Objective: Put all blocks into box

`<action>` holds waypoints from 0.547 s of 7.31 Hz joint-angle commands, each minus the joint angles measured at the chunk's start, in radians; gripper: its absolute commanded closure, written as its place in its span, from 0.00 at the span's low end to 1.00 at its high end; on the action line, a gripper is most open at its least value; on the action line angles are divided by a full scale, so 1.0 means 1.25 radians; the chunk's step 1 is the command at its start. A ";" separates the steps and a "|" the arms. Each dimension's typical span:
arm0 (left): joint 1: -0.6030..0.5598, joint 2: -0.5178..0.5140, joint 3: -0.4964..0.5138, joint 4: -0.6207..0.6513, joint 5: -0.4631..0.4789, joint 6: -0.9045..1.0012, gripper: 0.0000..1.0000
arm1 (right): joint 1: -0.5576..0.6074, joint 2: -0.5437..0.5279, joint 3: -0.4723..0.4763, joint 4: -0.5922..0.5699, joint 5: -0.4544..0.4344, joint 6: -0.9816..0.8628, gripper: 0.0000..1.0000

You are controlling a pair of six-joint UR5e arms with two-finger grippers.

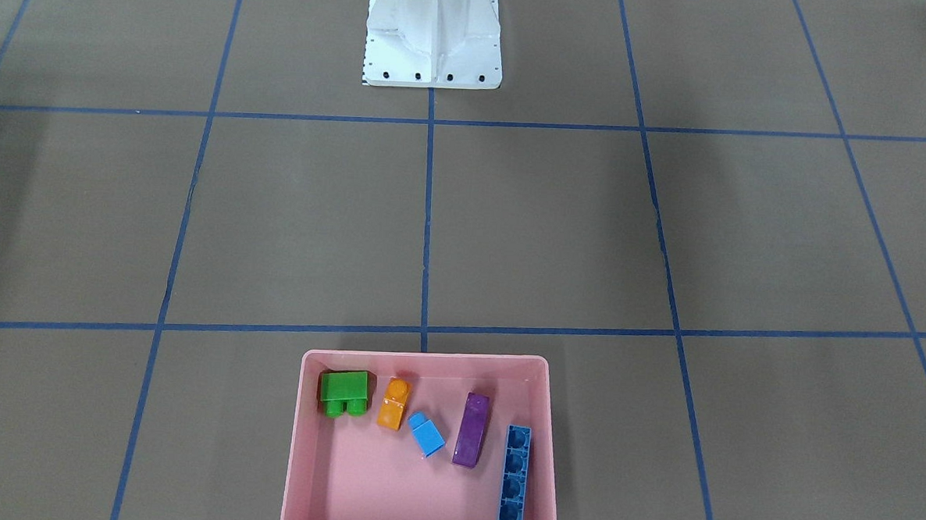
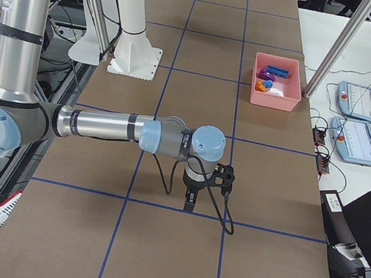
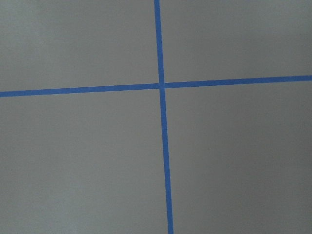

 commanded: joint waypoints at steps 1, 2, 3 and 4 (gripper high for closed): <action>0.002 0.026 -0.009 0.002 0.028 0.001 0.00 | 0.000 -0.001 0.002 0.004 -0.004 0.001 0.00; 0.002 0.028 0.020 0.005 0.020 0.001 0.00 | 0.000 -0.002 0.001 0.004 -0.004 0.001 0.00; 0.002 0.026 0.047 0.000 0.019 0.001 0.00 | 0.000 -0.002 -0.006 0.005 -0.001 0.003 0.00; 0.002 0.025 0.042 0.003 0.019 0.001 0.00 | 0.000 -0.002 -0.007 0.005 0.005 0.007 0.00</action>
